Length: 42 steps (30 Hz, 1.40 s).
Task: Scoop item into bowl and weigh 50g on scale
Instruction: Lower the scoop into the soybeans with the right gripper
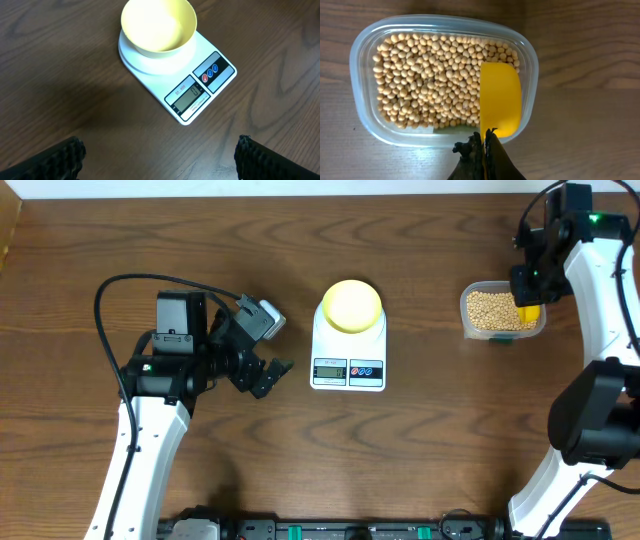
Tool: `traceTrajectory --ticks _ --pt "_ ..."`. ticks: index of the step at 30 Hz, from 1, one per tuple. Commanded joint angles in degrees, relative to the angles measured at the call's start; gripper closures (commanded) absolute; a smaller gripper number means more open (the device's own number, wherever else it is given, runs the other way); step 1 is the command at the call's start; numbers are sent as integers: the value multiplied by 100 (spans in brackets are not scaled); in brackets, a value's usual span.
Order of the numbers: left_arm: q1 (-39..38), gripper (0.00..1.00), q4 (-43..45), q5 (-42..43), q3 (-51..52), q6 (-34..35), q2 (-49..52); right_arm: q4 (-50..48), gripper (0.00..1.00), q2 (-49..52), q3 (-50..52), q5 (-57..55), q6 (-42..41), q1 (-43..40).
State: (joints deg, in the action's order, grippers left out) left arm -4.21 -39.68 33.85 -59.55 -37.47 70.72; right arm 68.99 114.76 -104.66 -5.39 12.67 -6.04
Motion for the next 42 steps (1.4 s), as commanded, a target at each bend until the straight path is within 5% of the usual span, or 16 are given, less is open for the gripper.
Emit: traceTrajectory --ticks 1,18,42 --pt "28 2 -7 -48 59 4 13 -129 99 76 186 -66 85 -24" --pt "28 2 -9 -48 59 4 13 -654 99 76 813 1709 -490 -94" --pt "28 3 -9 -48 59 4 13 -986 99 79 1613 4369 -793 -1222"
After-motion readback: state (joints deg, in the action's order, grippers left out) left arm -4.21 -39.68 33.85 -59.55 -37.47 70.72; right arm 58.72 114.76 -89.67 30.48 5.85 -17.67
